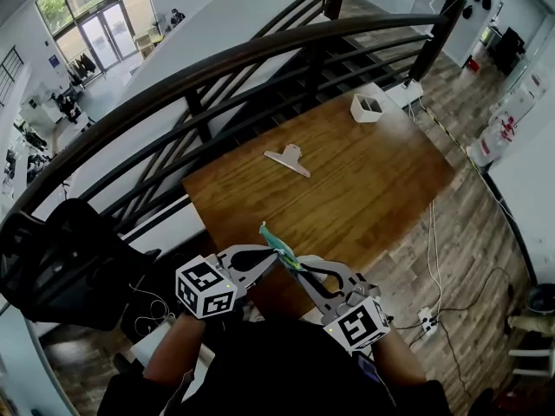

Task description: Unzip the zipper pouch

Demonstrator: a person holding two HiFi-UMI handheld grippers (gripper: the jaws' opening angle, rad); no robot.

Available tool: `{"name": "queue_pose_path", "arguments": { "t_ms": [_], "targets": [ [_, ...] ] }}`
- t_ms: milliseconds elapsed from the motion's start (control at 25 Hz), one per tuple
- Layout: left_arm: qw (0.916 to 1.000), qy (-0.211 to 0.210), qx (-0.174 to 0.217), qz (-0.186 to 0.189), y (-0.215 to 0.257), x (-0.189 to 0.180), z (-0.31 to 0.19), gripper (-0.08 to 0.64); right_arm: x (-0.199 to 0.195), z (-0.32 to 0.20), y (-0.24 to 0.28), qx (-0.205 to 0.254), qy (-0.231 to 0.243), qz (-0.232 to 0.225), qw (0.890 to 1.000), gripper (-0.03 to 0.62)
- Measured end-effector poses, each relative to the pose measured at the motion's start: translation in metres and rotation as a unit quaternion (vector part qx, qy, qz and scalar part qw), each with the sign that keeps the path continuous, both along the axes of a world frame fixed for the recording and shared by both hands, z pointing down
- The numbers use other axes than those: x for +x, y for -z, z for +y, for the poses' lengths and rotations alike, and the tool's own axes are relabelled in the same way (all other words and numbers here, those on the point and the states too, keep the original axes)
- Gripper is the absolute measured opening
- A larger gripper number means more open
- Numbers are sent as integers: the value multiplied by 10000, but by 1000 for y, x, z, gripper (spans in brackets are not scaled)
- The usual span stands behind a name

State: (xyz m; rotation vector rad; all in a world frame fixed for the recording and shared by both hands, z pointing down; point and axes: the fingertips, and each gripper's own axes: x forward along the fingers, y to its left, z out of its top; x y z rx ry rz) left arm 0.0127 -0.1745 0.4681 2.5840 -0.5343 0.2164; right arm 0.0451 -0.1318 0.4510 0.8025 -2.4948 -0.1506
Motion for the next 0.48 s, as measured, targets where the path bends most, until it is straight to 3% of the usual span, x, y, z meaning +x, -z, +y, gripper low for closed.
{"name": "queue_pose_path", "arguments": {
  "t_ms": [200,480],
  "targets": [
    [9999,20,83,-64,0,0,-2,12,1,-2,-2,16,-18,69,10000,28],
    [9990,377,86,-222,-6,-11,-14,12,5,-5,2,88,-47,41,9999,26]
  ]
}}
